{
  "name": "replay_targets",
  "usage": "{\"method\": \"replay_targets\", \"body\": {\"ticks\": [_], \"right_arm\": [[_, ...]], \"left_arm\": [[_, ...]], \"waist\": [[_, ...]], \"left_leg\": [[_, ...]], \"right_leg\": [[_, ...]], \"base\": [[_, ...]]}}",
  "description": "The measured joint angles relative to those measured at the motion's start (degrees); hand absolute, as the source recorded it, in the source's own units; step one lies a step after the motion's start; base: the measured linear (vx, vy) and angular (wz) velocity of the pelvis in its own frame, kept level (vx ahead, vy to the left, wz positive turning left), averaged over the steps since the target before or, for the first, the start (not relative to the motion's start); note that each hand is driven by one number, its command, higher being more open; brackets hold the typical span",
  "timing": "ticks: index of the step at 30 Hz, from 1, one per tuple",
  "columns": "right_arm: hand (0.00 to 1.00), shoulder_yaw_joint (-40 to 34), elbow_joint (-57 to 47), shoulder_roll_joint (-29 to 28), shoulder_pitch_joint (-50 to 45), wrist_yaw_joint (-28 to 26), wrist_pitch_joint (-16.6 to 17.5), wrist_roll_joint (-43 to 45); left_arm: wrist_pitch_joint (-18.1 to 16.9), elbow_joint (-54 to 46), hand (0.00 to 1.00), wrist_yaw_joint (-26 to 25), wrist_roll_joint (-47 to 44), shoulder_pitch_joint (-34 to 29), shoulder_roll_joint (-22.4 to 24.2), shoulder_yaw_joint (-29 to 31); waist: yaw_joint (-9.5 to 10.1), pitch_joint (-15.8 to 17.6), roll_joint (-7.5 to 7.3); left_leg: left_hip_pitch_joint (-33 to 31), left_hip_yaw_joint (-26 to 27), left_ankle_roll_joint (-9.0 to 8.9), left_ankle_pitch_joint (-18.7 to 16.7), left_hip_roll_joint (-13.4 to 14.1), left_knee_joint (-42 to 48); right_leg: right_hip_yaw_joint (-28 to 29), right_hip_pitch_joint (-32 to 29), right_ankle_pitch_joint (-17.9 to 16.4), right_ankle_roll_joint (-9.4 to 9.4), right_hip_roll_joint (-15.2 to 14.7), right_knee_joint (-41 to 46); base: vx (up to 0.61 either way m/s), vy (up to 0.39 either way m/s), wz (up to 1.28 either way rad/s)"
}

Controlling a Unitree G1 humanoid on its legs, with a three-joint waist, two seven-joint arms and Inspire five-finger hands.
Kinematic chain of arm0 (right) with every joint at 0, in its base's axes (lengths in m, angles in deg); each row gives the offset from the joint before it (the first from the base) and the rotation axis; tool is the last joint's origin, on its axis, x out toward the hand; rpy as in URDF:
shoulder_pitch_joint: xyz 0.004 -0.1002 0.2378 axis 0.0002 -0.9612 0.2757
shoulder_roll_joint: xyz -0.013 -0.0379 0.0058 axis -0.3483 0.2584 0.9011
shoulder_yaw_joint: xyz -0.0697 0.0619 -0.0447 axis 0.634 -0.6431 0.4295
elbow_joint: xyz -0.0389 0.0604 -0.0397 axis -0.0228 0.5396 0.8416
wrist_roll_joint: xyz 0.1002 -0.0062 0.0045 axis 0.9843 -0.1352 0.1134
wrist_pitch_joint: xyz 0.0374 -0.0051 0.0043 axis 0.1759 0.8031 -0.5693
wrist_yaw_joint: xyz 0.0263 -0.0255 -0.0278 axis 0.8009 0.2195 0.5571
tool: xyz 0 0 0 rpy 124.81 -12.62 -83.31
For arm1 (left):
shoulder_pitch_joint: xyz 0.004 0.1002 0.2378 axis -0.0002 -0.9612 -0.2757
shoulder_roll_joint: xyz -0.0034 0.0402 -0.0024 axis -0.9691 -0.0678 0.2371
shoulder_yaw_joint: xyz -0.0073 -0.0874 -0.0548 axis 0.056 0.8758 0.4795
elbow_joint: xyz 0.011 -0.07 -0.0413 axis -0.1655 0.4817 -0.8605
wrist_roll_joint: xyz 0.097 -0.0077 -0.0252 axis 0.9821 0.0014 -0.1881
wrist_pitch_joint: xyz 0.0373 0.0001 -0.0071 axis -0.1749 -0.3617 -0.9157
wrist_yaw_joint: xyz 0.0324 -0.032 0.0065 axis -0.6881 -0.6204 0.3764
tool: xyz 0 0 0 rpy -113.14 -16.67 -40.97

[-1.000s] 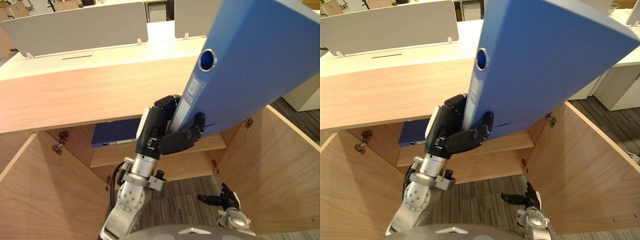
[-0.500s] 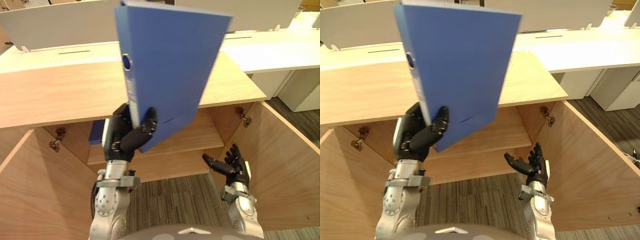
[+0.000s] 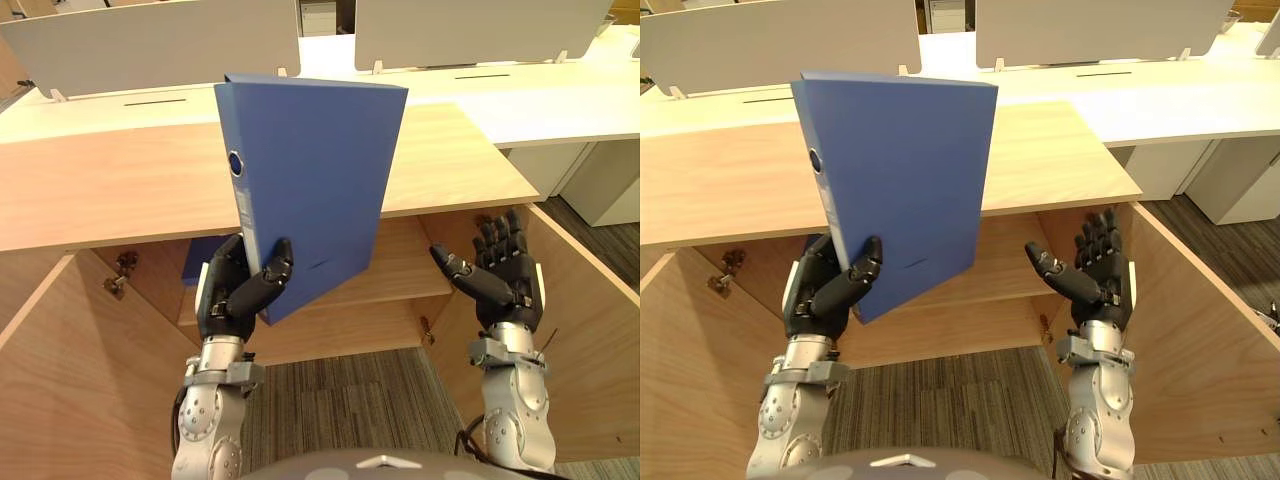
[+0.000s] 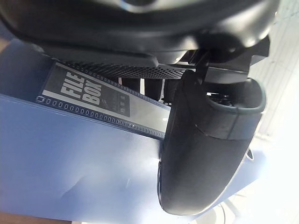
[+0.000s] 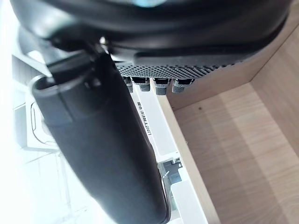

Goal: Walk over to the cabinet, pick up the folder, carry it to the office cabinet, place the folder inside the office cabinet, then close the office cabinet door

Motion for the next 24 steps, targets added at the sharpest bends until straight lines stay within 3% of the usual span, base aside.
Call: {"method": "replay_targets", "body": {"ticks": [24], "right_arm": [[1.00,6.98,0.27,7.49,9.21,-9.36,0.07,-0.66]], "left_arm": [[0.50,4.10,0.00,8.68,-0.83,3.69,-2.89,-4.12]], "waist": [[0.94,-0.12,0.17]], "left_leg": [[-0.93,-0.93,0.00,0.03,-0.02,0.38]], "right_leg": [[-0.66,-0.31,0.01,-0.01,-0.04,0.06]], "base": [[-0.01,-0.006,0.02]]}}
